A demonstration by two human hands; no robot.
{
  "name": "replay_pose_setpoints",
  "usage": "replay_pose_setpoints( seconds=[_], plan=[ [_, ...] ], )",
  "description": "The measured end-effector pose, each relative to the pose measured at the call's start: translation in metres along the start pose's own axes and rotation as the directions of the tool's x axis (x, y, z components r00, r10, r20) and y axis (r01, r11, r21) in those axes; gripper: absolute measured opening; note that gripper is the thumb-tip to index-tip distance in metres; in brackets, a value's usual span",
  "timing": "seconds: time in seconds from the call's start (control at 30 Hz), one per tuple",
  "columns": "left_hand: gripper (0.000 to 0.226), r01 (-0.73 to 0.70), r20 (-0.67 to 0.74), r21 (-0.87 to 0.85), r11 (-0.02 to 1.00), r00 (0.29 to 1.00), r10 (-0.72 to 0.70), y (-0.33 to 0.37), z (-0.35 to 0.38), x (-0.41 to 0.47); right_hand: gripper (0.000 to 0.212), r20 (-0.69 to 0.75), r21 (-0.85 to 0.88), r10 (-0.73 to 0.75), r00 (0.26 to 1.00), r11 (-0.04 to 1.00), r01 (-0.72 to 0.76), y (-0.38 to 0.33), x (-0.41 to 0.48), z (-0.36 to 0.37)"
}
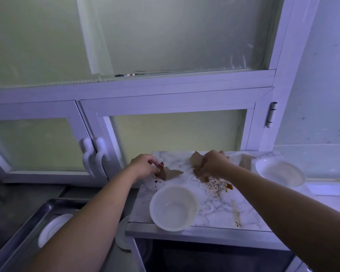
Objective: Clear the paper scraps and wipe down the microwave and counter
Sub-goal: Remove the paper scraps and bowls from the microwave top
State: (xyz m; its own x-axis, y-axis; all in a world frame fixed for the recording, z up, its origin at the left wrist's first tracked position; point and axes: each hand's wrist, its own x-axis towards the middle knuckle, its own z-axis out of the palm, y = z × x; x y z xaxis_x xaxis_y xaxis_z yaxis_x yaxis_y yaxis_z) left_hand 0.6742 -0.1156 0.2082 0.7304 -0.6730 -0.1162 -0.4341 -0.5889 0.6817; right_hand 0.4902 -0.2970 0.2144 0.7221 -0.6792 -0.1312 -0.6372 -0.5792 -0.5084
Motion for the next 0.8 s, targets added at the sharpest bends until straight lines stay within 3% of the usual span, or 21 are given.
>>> replay_pose_setpoints(
  seconds=[0.1,0.2,0.33,0.4,0.53,0.67,0.8],
  plan=[
    [0.015,-0.073,0.014,-0.074,0.995,0.997,0.074,-0.006,-0.006,-0.003,0.029,0.008,-0.011,-0.003,1.000,1.000,0.003,-0.004,0.001,0.002],
    [0.012,-0.100,0.057,-0.184,0.978,0.992,0.112,-0.006,-0.013,-0.008,0.048,0.065,0.071,0.002,0.998,0.997,-0.007,-0.008,-0.001,0.000],
    [0.011,-0.123,0.105,-0.245,0.962,0.983,0.152,0.006,-0.018,-0.009,0.010,0.125,0.227,-0.052,0.991,0.974,0.023,-0.003,-0.005,-0.011],
    [0.012,-0.146,0.105,-0.255,0.956,0.978,0.178,0.016,-0.016,-0.009,0.009,0.088,0.334,-0.102,0.991,0.940,0.068,0.002,-0.009,-0.019],
    [0.013,-0.194,0.077,-0.257,0.947,0.972,0.220,0.040,-0.002,-0.010,0.015,0.057,0.601,-0.268,0.962,0.779,0.181,0.010,-0.029,-0.038],
    [0.014,-0.225,0.139,-0.352,0.908,0.947,0.289,0.068,0.010,-0.010,0.022,-0.046,0.545,-0.367,0.929,0.770,0.331,0.006,-0.044,-0.045],
    [0.010,-0.233,0.184,-0.440,0.867,0.922,0.341,0.095,0.016,-0.007,0.021,-0.159,0.562,-0.370,0.915,0.728,0.392,0.005,-0.053,-0.048]
  ],
)
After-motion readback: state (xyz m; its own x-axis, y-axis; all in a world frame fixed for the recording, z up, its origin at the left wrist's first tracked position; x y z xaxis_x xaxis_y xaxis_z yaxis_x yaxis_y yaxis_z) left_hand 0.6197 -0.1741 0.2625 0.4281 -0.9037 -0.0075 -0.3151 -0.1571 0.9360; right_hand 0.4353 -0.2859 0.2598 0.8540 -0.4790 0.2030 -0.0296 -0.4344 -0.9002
